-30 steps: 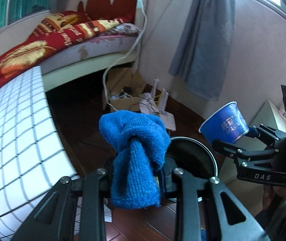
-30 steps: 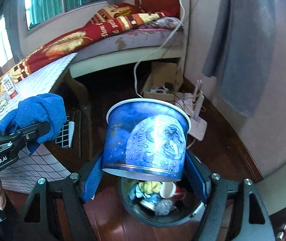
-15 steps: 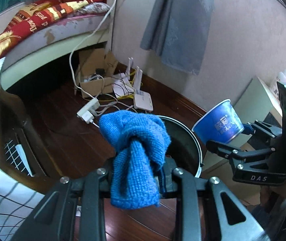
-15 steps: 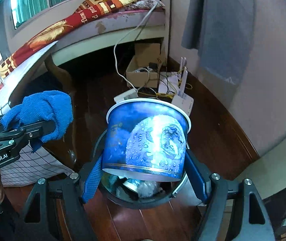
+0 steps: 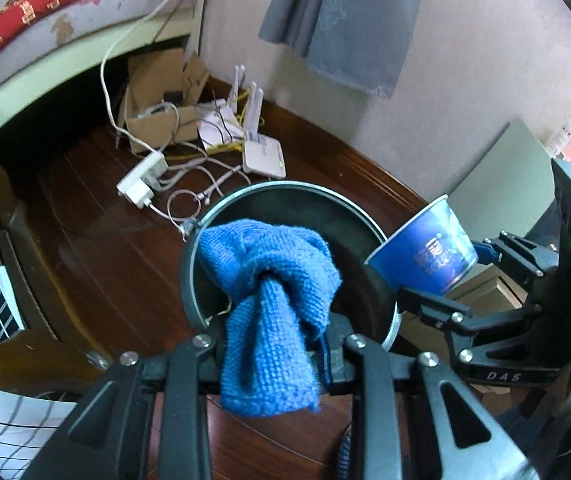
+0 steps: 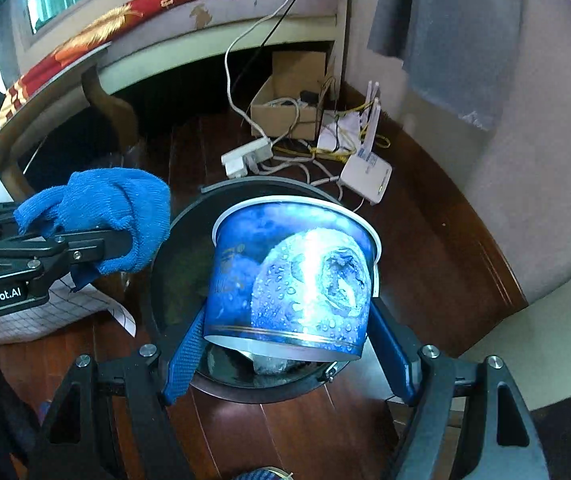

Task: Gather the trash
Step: 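Open both tools over the bin to drop the cloth and cup, then move both open tools back from the bin to the bed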

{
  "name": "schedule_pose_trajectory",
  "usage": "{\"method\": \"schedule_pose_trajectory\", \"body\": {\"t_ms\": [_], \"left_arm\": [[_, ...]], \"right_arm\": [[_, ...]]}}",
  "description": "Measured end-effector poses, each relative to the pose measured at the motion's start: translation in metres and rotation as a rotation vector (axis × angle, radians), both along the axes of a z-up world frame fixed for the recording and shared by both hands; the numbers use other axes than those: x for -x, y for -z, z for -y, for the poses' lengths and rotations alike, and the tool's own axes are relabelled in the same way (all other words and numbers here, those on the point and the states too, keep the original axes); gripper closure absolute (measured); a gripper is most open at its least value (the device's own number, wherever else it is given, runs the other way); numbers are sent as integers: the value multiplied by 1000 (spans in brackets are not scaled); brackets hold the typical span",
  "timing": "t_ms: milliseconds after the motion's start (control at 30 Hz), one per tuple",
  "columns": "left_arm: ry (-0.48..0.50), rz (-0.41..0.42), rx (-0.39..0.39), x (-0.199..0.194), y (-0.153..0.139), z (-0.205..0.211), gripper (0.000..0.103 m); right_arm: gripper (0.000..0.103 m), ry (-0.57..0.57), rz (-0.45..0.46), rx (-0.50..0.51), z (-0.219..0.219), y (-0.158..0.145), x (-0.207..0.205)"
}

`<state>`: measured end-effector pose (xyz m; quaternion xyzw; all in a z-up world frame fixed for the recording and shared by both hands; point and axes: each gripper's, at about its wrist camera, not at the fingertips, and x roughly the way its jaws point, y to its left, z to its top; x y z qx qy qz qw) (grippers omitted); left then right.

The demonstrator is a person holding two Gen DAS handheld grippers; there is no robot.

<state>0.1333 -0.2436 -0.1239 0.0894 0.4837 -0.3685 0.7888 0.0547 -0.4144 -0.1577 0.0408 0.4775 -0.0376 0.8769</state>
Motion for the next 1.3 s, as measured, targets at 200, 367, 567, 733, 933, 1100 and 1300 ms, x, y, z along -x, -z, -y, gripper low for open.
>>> {"method": "schedule_pose_trajectory", "body": {"t_ms": [200, 367, 567, 733, 933, 1100, 1300], "left_arm": [[0, -64, -7, -8, 21, 10, 72], [-16, -147, -26, -21, 41, 10, 24], [-77, -101, -100, -28, 51, 0, 18], [-104, -76, -146, -27, 58, -9, 16], [-106, -44, -160, -22, 56, -14, 7], [-122, -8, -161, -19, 49, -18, 4], [-128, -2, -192, -16, 51, -18, 2]], "right_arm": [[25, -70, -56, 29, -5, 27, -5], [1, -94, -103, 147, -10, 45, -15], [1, -52, -128, 136, 4, 53, -12], [0, -23, -161, 141, 7, 59, -13], [0, 3, -167, 131, 8, 59, -17], [0, 15, -153, 111, 8, 54, -18], [0, 26, -151, 98, 9, 51, -19]]}}
